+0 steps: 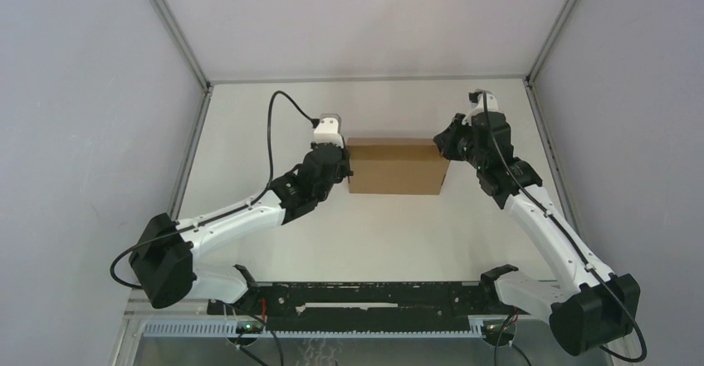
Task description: Fold the paper box
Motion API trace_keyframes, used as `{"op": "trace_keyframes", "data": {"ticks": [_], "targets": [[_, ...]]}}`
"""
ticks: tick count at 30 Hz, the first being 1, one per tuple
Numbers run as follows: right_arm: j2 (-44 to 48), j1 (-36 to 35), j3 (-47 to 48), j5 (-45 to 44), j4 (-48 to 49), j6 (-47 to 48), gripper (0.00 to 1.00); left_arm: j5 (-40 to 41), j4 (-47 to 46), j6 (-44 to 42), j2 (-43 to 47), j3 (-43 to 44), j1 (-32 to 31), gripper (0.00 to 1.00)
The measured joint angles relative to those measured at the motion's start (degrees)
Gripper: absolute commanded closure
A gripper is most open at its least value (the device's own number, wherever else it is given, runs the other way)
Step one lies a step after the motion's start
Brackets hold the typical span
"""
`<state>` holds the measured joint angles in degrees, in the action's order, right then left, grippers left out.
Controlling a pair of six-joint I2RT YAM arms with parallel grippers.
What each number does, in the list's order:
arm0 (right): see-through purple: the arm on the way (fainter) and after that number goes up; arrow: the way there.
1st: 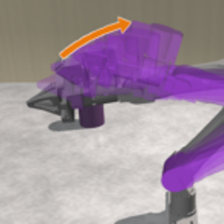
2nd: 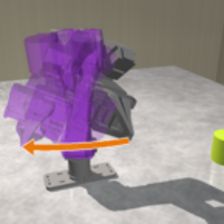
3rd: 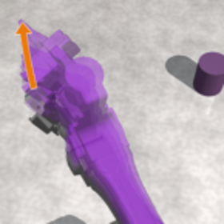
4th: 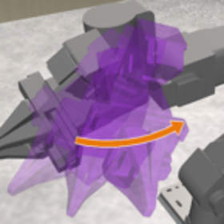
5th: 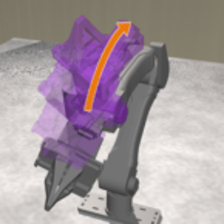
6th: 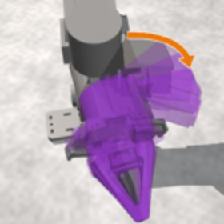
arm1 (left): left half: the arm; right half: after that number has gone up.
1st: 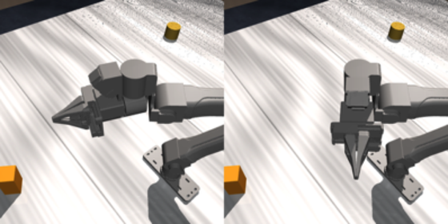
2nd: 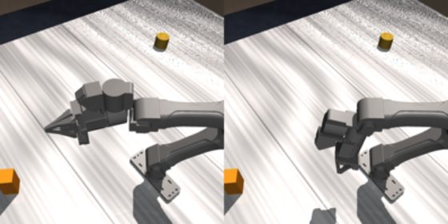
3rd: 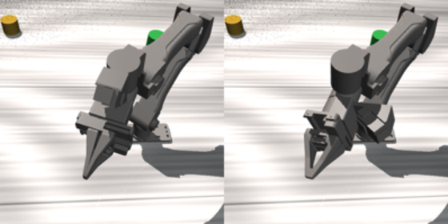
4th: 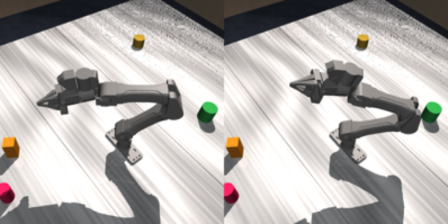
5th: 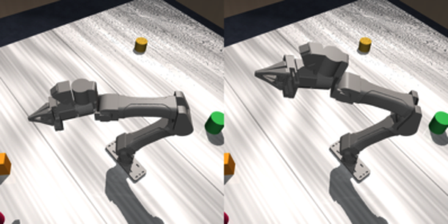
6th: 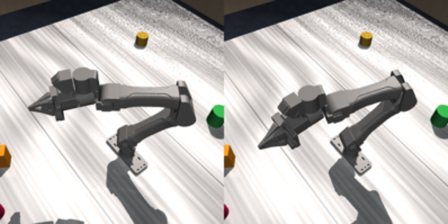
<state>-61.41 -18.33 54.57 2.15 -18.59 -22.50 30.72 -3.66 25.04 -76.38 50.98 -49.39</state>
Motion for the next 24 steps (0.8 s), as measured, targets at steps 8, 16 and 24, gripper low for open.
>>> {"op": "trace_keyframes", "data": {"ticks": [8,16,24], "targets": [[-0.02,-0.28,-2.12,-0.22,1.33,-0.55,0.91,-1.03,0.31,0.0,0.0,0.0,0.0,0.75],[0.31,-0.72,-5.84,-1.33,6.29,-1.97,0.93,-1.55,0.37,0.07,-0.07,0.0,0.0,0.71],[0.26,-1.01,-8.61,-3.69,10.73,-3.41,0.94,-2.62,0.61,0.5,-0.46,0.2,0.07,0.57]]}}
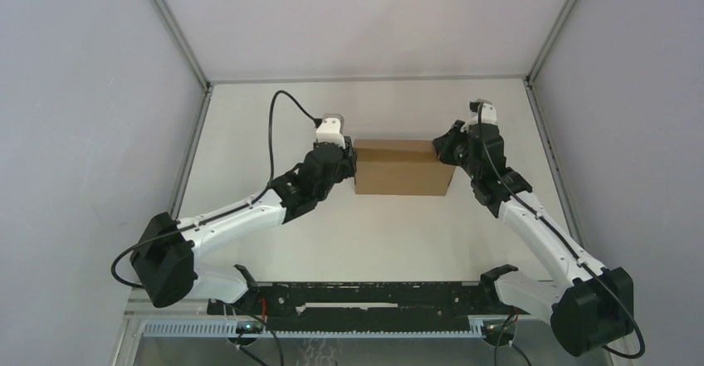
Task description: Fold the paper box
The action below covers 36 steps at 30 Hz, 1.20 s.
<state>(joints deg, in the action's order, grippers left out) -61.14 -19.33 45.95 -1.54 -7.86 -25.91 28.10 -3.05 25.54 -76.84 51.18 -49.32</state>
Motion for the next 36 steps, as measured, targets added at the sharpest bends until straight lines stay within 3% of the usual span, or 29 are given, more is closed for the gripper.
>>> {"op": "trace_keyframes", "data": {"ticks": [5,12,15,19,21,22,26,29,36], "targets": [[-0.83,0.0,-0.22,-1.05,1.33,-0.28,0.94,-3.17,1.09,0.07,-0.31,0.83,0.04,0.5],[-2.03,0.0,-0.44,-1.25,2.58,-0.55,0.95,-8.17,1.22,0.17,-0.13,0.81,0.98,0.51],[-2.12,-0.02,-1.09,-1.44,3.56,-0.81,0.95,-9.79,0.87,0.55,0.07,0.46,1.25,0.58],[-2.4,-0.26,-2.08,-2.03,5.51,-1.53,0.95,-13.6,-1.25,1.64,0.72,-0.9,2.05,0.83],[-2.6,-0.31,-2.56,-2.32,6.64,-1.7,0.95,-15.3,-2.16,1.81,0.72,-1.01,2.43,0.84],[-2.71,-0.31,-2.73,-2.45,7.13,-1.73,0.95,-15.8,-2.36,1.73,0.66,-1.05,2.64,0.82],[-3.65,-0.28,-2.8,-2.82,8.59,-1.73,0.96,-17.11,-2.91,1.44,0.09,-1.03,3.76,0.48],[-4.26,-0.07,-2.84,-3.04,9.38,-1.68,0.96,-17.53,-2.1,1.62,-0.13,-0.96,4.98,0.35],[-4.55,0.52,-2.84,-2.89,9.84,-1.7,0.96,-17.77,-0.92,1.57,0.13,-0.92,5.35,0.35]]}}
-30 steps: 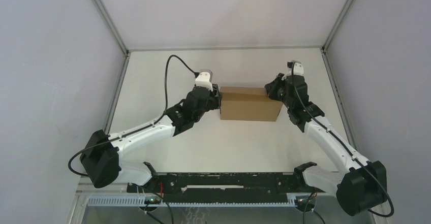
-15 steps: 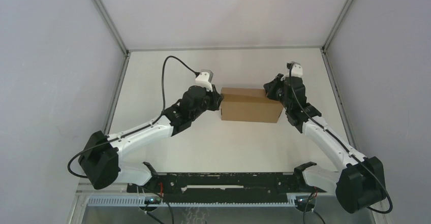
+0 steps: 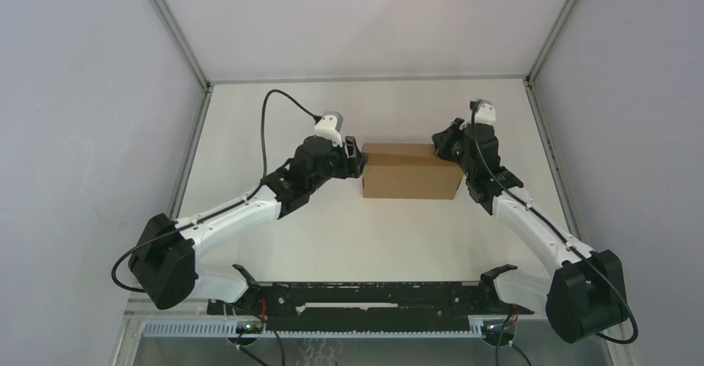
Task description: Fold the paper box
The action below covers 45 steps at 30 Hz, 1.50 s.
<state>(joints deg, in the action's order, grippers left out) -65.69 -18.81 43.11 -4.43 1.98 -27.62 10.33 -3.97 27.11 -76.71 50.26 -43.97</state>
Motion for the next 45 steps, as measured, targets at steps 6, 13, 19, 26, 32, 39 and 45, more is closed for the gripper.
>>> {"op": "trace_keyframes", "data": {"ticks": [6,13,19,26,32,39,45], "targets": [[-0.68,0.09,0.0,0.22,1.33,-0.02,0.97,-2.6,0.39,-0.35,2.49,-1.75,-0.02,0.33],[-1.75,0.24,0.09,0.28,2.49,-0.04,0.97,-4.98,-2.51,-2.43,3.26,-3.69,-0.04,0.32],[-3.85,0.39,1.79,0.28,2.71,-0.02,0.97,-6.03,-7.82,-4.76,0.44,-3.67,0.02,0.31],[-5.29,0.39,3.48,0.44,1.55,0.0,0.97,-11.26,-12.94,-7.19,-2.14,-3.67,0.44,0.34],[-5.49,0.39,3.67,0.39,1.18,0.0,0.97,-13.86,-13.03,-8.13,-1.49,-4.35,1.07,0.33],[-6.82,0.22,4.11,0.48,2.4,-0.02,0.97,-19.63,-14.67,-8.9,4.33,-11.21,1.03,0.3],[-7.32,0.22,4.11,0.48,3.32,-0.02,0.97,-23.69,-11.67,-10.27,6.36,-12.24,1.03,0.31]]}}
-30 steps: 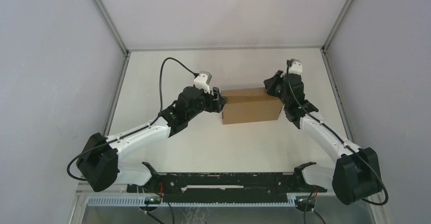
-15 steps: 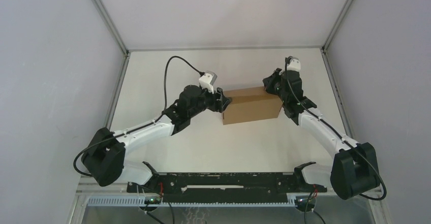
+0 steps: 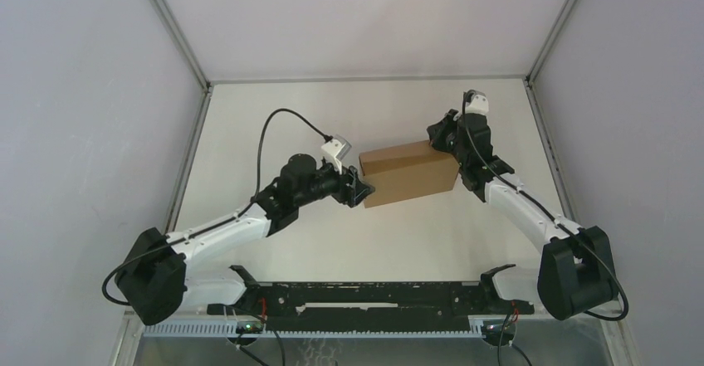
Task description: Fold the paper box
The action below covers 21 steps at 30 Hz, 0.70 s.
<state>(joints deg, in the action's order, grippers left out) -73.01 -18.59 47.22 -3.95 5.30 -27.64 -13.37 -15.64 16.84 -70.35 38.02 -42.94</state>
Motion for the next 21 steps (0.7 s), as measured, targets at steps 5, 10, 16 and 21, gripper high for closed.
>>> {"op": "trace_keyframes", "data": {"ticks": [5,10,16,21], "targets": [[-0.09,0.0,0.0,-0.04,0.13,0.0,0.98,-1.4,2.93,-0.26,3.06,0.02,0.0,0.37],[-0.09,-0.09,0.0,-0.11,0.15,0.0,0.98,0.22,4.52,1.11,12.46,0.09,0.0,0.37],[-0.09,-0.42,-0.2,-0.13,0.55,0.0,0.98,4.46,7.26,2.64,16.09,4.5,0.09,0.49],[-0.09,-0.94,-0.26,-0.33,0.72,0.0,0.98,8.17,8.44,5.81,8.66,10.82,0.76,0.86]]}}
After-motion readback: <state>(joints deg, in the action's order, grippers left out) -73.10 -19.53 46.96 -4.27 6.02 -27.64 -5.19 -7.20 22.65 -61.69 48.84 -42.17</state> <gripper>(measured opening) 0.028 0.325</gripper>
